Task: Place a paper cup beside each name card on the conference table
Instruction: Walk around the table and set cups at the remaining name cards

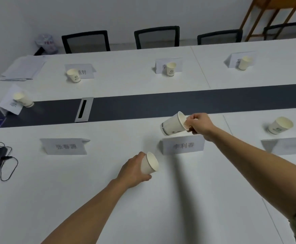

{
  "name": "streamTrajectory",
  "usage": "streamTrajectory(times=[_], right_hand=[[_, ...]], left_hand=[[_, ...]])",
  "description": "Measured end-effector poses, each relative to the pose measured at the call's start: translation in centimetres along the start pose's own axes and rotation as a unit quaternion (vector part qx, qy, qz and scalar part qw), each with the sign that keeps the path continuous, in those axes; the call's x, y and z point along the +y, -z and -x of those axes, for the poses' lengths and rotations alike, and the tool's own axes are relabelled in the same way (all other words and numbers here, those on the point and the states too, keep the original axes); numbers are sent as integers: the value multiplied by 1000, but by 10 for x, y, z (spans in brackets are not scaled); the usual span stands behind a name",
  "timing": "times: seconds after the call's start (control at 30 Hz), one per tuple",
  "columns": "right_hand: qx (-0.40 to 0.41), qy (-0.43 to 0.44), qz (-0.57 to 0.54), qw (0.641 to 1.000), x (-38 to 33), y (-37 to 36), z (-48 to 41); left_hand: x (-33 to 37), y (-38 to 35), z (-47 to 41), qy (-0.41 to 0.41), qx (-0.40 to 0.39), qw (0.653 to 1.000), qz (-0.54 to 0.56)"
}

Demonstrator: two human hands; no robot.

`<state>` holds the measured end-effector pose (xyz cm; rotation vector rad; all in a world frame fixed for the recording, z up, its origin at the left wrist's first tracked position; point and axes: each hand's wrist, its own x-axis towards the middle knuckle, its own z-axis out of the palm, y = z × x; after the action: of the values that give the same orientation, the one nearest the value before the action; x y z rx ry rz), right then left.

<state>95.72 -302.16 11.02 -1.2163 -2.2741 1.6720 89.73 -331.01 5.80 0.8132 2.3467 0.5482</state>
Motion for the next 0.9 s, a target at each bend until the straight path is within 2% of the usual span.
streamTrajectory(times=[0.27, 0.53, 0.77, 0.9], right_hand=[[85, -90, 36, 992, 28, -8, -82], [102, -152, 60, 981, 59, -28, -114], [98, -160, 61, 980, 59, -28, -114], [122, -119, 96, 981, 54, -19, -100]], left_hand=[[-19, -24, -6, 35, -32, 999, 10], [-39, -40, -10, 74, -47, 996, 13], [-36, -43, -15, 76, -44, 996, 18], [-27, -37, -11, 70, -33, 997, 17]])
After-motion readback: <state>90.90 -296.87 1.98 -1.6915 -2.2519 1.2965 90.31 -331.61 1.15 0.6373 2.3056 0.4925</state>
